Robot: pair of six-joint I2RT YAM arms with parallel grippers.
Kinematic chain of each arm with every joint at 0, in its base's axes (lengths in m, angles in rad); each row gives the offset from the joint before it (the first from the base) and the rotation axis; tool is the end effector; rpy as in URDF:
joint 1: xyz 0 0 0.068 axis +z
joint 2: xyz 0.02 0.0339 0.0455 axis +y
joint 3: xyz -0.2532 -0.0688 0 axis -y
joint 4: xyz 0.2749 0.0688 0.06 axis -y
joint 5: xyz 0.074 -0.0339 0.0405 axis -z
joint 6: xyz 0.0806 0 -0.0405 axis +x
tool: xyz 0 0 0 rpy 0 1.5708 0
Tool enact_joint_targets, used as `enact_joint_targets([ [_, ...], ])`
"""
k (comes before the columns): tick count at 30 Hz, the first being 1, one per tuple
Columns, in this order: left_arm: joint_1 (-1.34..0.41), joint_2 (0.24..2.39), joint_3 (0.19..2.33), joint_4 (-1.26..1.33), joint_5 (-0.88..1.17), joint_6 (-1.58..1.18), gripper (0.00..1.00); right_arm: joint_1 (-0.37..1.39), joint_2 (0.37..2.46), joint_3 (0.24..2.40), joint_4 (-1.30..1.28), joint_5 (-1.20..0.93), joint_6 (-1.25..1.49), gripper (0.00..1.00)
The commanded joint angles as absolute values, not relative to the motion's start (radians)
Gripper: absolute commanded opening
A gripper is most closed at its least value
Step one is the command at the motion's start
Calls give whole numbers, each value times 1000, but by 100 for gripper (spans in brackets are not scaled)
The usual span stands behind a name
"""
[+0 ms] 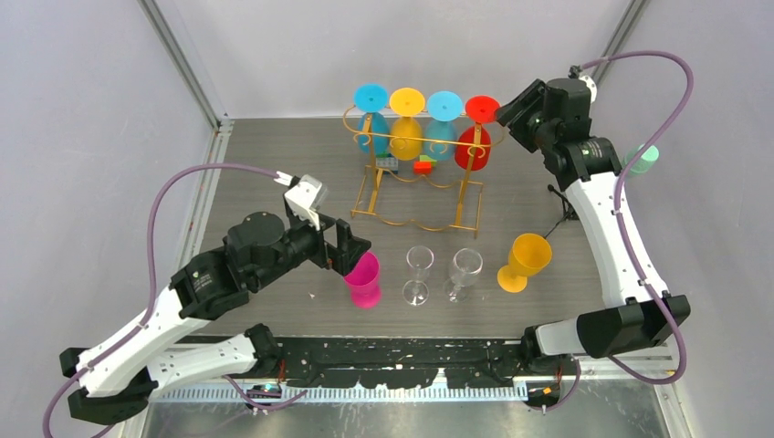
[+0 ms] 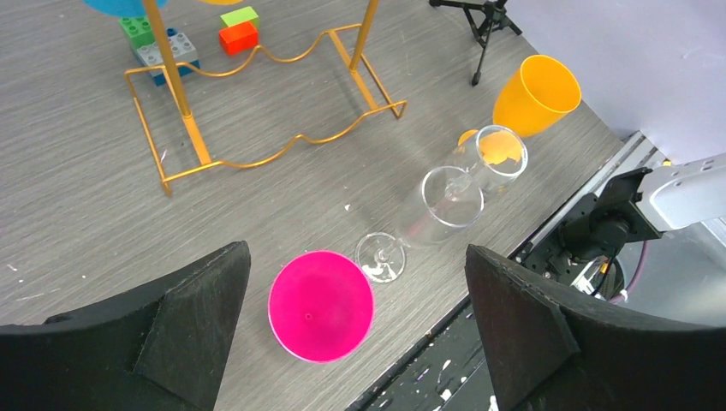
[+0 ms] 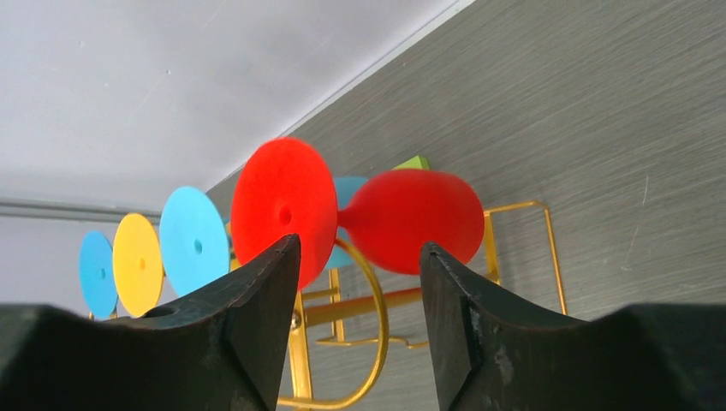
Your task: Take the wine glass off the wine glass rack
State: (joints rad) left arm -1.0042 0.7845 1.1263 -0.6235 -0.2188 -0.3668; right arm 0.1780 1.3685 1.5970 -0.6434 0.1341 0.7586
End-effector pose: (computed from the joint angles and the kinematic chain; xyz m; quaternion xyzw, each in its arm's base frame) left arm 0.1363 -0.1816 0.3986 0.1867 0.7751 -0.3105 0.5176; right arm 0.3603 0.0539 0.4202 0.2743 0.7903 0.1960 0.5117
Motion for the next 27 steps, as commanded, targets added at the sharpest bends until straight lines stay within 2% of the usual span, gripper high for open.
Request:
enact_joint_targets([
  [1, -1006, 796, 1130, -581, -245, -356, 100, 135, 1376, 1602, -524, 98, 738, 61],
  [10, -1006, 793, 1127, -582, -255, -372, 100, 20, 1401, 1504, -310, -227, 814, 60],
  [19, -1006, 808, 1133, -592, -262, -392, 100, -11, 1436, 1446, -186, -384, 881, 50],
  [23, -1006, 807, 1134, -595, -267, -396, 100, -14, 1438, 1435, -160, -404, 892, 40],
  [27, -1006, 805, 1134, -595, -270, -397, 100, -15, 1440, 1433, -144, -389, 893, 25],
])
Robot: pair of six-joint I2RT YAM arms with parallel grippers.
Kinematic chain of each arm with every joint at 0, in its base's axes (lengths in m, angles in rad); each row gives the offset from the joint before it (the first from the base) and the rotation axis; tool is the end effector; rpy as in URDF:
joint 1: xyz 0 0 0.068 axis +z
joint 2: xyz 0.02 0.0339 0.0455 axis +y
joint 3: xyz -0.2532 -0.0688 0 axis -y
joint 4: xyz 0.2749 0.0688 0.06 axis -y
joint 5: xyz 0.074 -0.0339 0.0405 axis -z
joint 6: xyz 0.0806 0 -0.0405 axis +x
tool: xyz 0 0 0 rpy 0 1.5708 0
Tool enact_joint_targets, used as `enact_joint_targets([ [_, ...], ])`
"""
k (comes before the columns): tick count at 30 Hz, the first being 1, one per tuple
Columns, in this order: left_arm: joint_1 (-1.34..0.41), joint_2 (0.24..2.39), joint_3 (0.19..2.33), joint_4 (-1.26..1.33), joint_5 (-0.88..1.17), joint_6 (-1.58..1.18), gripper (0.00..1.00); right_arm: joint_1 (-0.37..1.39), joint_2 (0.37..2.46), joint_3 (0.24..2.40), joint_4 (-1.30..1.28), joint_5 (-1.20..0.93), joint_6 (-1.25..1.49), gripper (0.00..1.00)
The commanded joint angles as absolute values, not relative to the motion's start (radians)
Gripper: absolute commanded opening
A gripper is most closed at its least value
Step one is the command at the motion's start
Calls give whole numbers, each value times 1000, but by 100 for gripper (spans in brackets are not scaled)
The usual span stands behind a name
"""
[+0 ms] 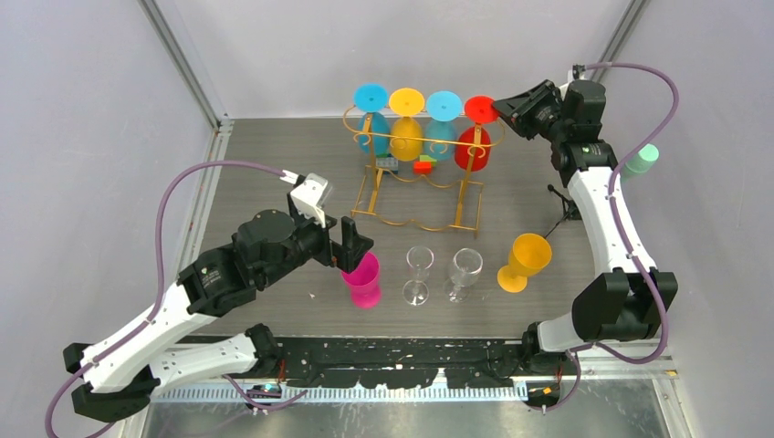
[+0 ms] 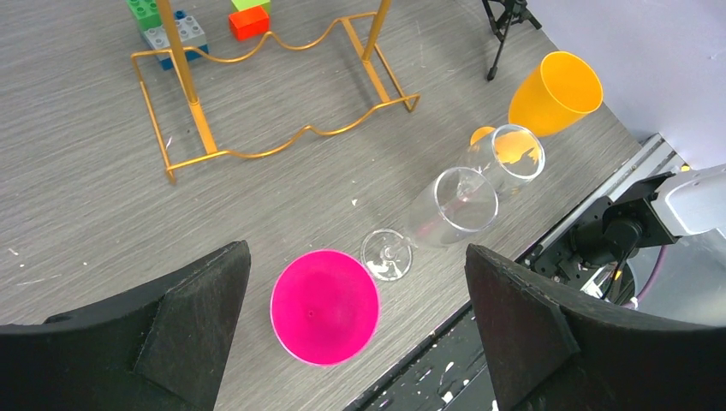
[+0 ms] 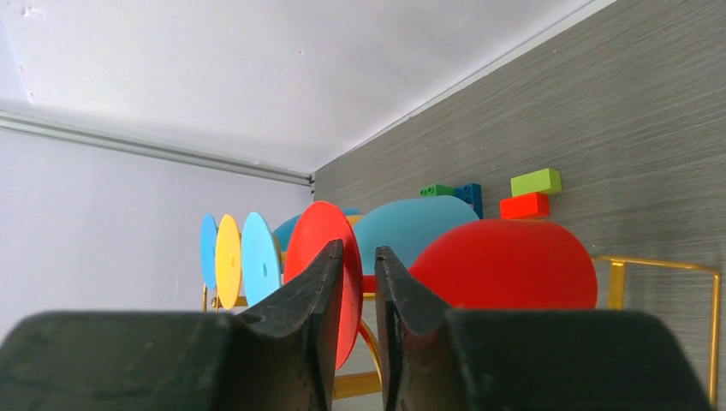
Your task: Take the wine glass off the wine glass rack
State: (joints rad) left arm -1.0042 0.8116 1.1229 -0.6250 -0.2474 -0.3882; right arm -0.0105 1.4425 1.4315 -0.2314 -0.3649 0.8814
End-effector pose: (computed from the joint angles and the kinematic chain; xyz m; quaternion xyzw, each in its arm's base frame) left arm 0.1421 -0.1866 0.3915 0.1742 0.7869 -0.2976 0.5117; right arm 0.4084 0.0245 0.3858 0.2331 0.7469 0.3852 0.4894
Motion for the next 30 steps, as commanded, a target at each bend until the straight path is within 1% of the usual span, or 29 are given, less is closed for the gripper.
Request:
enact_joint_targets([
  [1, -1006, 807, 1135, -595, -270, -397, 100, -15, 1440, 1432, -140, -387, 897, 19],
  [2, -1006, 806, 1134, -594, -270, -397, 100, -15, 1440, 1432, -129, -382, 899, 13],
  [6, -1006, 804, 1135, -595, -273, -397, 100, -15, 1439, 1431, -98, -371, 928, 1],
  [14, -1006, 800, 1133, -595, -276, -399, 100, -15, 1436, 1405, -8, -332, 1009, 0],
  [23, -1006, 780, 1128, -598, -286, -402, 100, -17, 1475, 1383, 173, -311, 1115, 0],
  [30, -1006, 767, 1112, -597, -299, -403, 100, -19, 1487, 1408, 192, -295, 1116, 0],
])
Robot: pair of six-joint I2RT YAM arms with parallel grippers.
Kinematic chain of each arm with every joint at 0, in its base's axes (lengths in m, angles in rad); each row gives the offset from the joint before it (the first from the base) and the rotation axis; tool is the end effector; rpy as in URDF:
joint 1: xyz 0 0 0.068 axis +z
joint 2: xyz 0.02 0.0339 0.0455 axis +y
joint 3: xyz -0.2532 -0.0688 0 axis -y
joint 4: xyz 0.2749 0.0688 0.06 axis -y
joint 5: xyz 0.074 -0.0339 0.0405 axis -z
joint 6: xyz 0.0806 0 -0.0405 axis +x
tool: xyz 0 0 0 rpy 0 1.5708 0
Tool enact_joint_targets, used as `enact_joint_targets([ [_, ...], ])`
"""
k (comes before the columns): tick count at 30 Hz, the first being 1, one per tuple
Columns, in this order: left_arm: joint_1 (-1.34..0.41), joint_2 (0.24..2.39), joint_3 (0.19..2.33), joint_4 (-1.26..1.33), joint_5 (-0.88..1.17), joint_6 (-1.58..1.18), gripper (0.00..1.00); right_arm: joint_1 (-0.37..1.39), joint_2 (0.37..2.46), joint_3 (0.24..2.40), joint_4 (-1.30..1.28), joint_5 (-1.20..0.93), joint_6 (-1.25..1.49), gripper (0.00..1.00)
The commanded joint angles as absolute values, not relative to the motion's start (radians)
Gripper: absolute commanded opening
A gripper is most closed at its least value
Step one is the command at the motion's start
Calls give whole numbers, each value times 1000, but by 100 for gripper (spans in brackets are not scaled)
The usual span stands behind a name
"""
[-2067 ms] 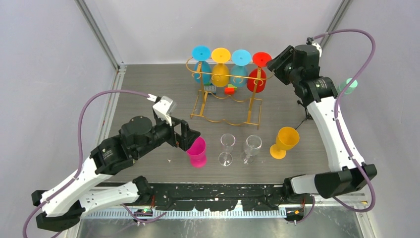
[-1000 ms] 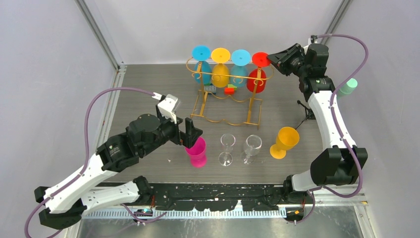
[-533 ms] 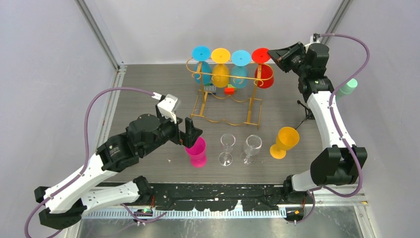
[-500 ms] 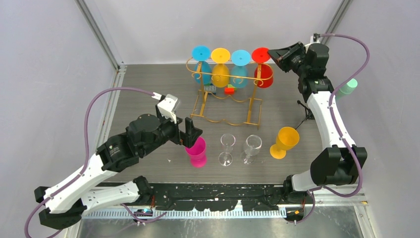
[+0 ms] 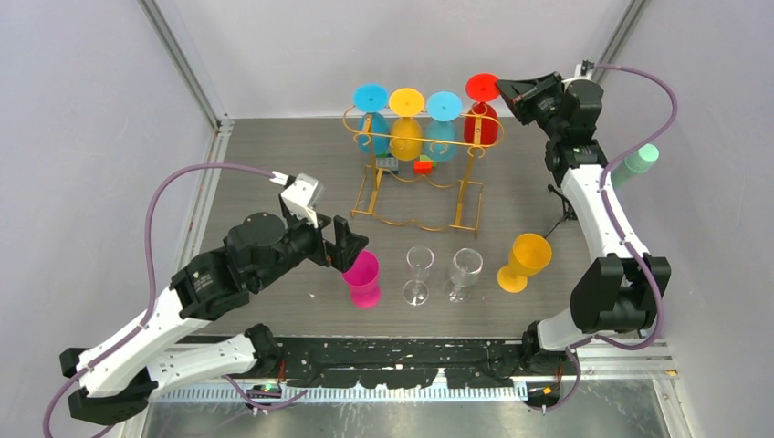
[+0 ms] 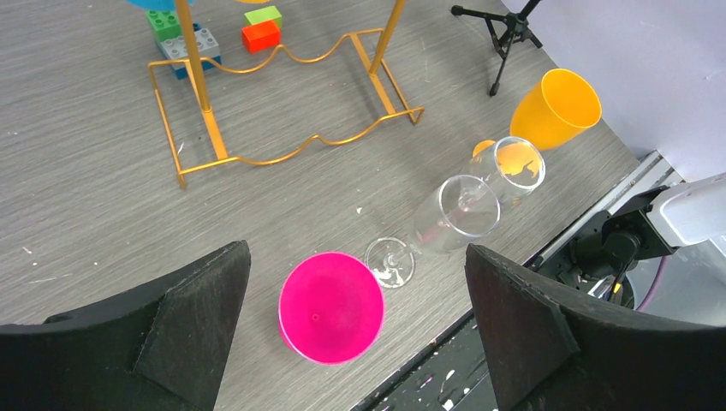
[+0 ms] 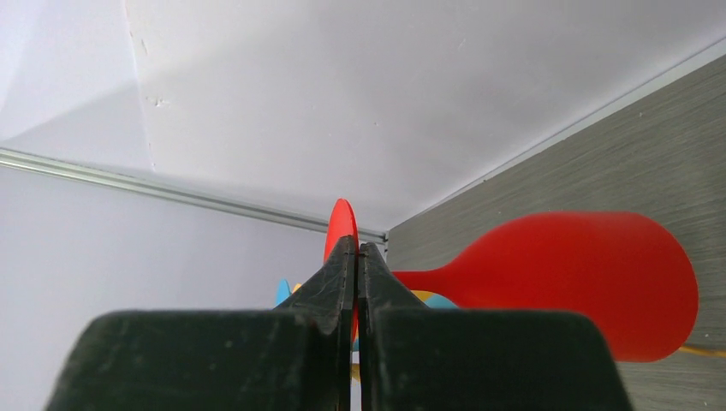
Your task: Take the wine glass off the wine glass rack
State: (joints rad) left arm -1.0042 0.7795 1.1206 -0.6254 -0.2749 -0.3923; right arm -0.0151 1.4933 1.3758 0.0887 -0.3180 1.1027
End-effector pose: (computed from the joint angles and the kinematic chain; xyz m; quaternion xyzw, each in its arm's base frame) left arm 0.1389 -0.1776 0.3975 0.1604 0.7806 -0.2980 0.5256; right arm 0.4313 0.0187 0.3890 0.2820 0.6589 0.4532 0.5301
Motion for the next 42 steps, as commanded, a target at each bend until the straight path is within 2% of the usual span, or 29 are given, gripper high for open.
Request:
enact_joint_targets([
  [1, -1006, 769, 1111, -595, -299, -403, 100, -19, 1487, 1407, 202, -294, 1120, 0],
  [9, -1006, 769, 1117, -599, -302, -408, 100, -22, 1459, 1438, 215, -261, 1078, 0],
  [18, -1006, 766, 1105, -575, -313, -414, 100, -26, 1272, 1461, 162, -157, 930, 0],
  [27, -1006, 795, 1106, -523, -289, -465, 100, -27, 1072, 1433, 132, -262, 1012, 0],
  [33, -933, 841, 1060, -311, -109, -542, 100, -26, 929, 1373, 127, -346, 1164, 0],
  [38, -683, 942, 1046, -101, 301, -806, 100, -26, 826, 1303, 102, -423, 1296, 0],
  [42, -606, 1034, 1018, 164, 480, -1013, 100, -26, 772, 1221, 177, -491, 1449, 0],
])
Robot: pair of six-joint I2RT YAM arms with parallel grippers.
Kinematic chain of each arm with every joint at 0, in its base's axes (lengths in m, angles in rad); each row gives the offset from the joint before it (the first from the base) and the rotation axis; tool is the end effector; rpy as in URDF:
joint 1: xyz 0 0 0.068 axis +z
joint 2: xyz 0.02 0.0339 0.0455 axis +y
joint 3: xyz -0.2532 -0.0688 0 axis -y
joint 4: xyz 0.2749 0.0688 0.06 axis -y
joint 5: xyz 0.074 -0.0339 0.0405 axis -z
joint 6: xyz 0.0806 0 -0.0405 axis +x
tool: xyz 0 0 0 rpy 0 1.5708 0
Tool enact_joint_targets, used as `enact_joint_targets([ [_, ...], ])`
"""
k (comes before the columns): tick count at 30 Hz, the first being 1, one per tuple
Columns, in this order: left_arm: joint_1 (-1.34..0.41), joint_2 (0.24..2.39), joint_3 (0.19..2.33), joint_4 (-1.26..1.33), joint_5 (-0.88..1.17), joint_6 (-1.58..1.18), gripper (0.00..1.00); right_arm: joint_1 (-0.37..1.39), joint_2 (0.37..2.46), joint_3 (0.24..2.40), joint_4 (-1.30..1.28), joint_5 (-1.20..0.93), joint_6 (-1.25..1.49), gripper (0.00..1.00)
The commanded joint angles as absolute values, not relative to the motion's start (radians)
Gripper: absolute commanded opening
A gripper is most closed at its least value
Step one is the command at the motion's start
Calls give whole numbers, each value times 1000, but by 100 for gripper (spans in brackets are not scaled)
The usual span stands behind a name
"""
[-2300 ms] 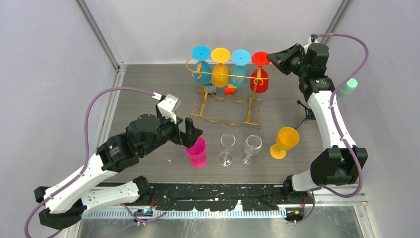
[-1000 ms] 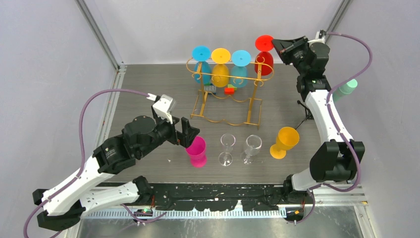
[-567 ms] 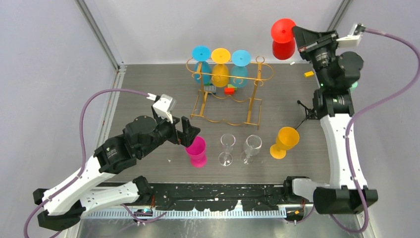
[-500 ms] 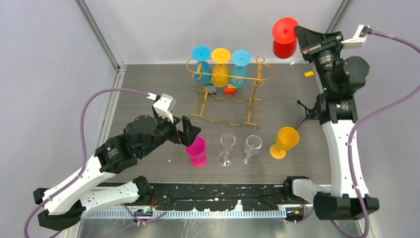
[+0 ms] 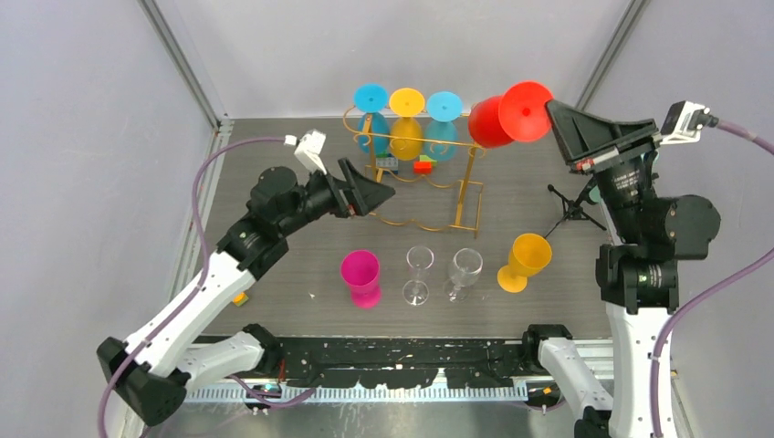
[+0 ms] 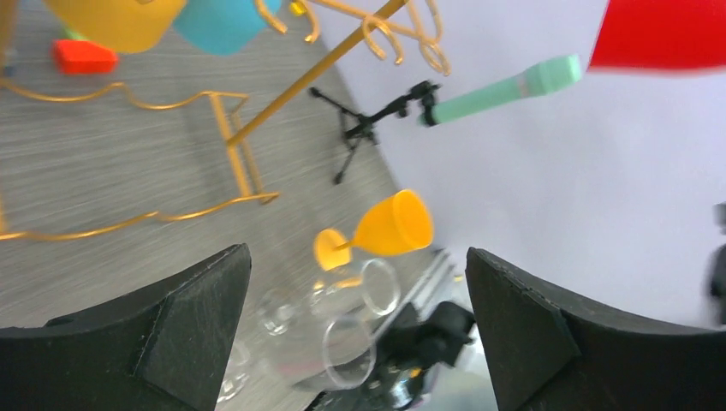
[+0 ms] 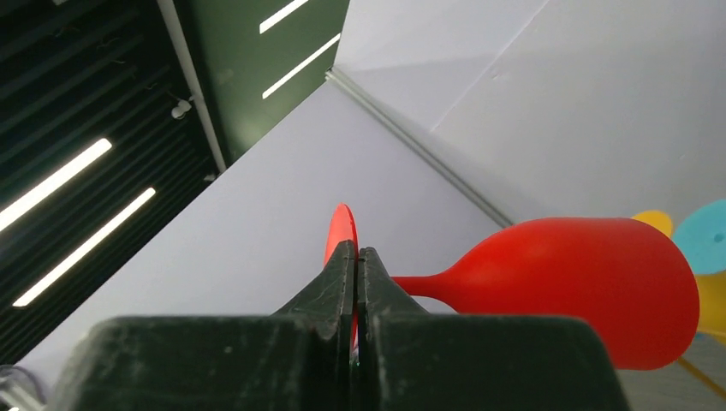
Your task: Take the wine glass off the wine glass rack
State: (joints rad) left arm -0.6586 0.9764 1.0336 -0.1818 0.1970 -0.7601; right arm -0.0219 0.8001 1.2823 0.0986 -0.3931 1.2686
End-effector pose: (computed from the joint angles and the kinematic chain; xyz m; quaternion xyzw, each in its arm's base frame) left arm 0.2285 -0.1967 0.3799 0.0271 0.7485 -0.4849 0.4516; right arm 0.1841 0.0268 0.5572 0.1429 0.4756 0.5791 0.6466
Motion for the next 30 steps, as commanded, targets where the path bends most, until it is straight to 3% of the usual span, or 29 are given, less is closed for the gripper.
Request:
enact_joint_targets([
  [1, -600, 1060, 1019, 216, 501, -1058, 100, -25, 758, 1204, 198, -501, 1507, 0],
  [7, -595, 1215, 1045, 548, 604, -1285, 98, -25, 723, 1094, 321, -558, 1672, 0],
  [13, -597, 1325, 1046, 799, 635, -1464, 88, -25, 719, 1046, 365, -577, 1731, 0],
  [21, -606, 1372, 1070, 898, 644, -1544, 83, -23, 757, 980, 513, -589, 1855, 0],
  [30, -637, 1383, 1081, 966, 655, -1603, 70, -14, 804, 921, 594, -580, 1923, 0],
])
